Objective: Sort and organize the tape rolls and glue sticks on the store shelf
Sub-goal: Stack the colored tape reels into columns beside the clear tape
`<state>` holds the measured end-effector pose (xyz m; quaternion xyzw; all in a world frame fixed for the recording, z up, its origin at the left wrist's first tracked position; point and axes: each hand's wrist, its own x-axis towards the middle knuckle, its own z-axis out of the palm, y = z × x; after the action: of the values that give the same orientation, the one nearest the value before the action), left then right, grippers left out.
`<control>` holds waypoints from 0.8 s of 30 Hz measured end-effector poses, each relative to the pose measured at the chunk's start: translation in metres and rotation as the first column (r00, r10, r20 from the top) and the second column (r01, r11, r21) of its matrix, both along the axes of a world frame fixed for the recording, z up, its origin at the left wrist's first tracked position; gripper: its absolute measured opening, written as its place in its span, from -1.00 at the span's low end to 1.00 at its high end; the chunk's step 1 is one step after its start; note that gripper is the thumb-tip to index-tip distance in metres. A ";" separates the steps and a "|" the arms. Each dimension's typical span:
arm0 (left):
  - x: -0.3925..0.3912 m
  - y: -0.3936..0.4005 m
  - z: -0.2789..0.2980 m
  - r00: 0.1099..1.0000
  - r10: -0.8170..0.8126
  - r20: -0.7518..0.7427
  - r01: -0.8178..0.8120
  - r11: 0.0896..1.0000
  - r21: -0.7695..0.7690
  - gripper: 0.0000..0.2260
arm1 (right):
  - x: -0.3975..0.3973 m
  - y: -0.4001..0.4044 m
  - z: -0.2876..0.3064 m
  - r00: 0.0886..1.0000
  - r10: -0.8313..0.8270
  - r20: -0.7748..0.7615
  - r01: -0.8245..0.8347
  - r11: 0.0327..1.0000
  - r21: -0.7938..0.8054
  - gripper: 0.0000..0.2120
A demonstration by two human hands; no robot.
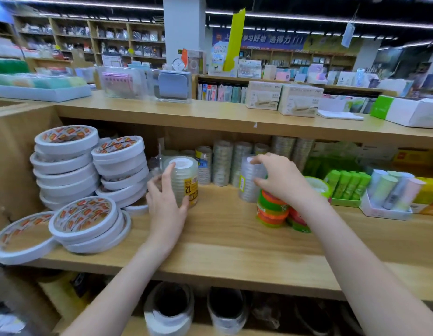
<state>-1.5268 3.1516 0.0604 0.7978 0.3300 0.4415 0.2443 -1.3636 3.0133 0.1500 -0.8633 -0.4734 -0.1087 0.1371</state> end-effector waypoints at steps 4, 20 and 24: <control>0.015 0.007 0.003 0.994 -0.102 -0.039 0.104 0.994 0.030 -0.35 | 0.005 -0.003 0.007 0.995 0.073 -0.063 -0.069 0.996 0.058 -0.66; 0.061 0.004 -0.004 0.975 -0.215 0.058 0.214 0.976 0.028 -0.39 | 0.007 0.006 0.003 0.987 0.095 -0.131 -0.083 0.992 0.096 -0.74; 0.054 -0.003 -0.001 0.970 -0.210 0.124 0.196 0.974 0.115 -0.43 | 0.010 -0.017 0.004 0.985 0.148 -0.085 -0.128 0.971 0.202 -0.69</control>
<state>-1.4732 3.1484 0.0597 0.8071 0.2065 0.4833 0.2690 -1.3537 2.9960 0.1538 -0.8148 -0.5120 -0.1016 0.2522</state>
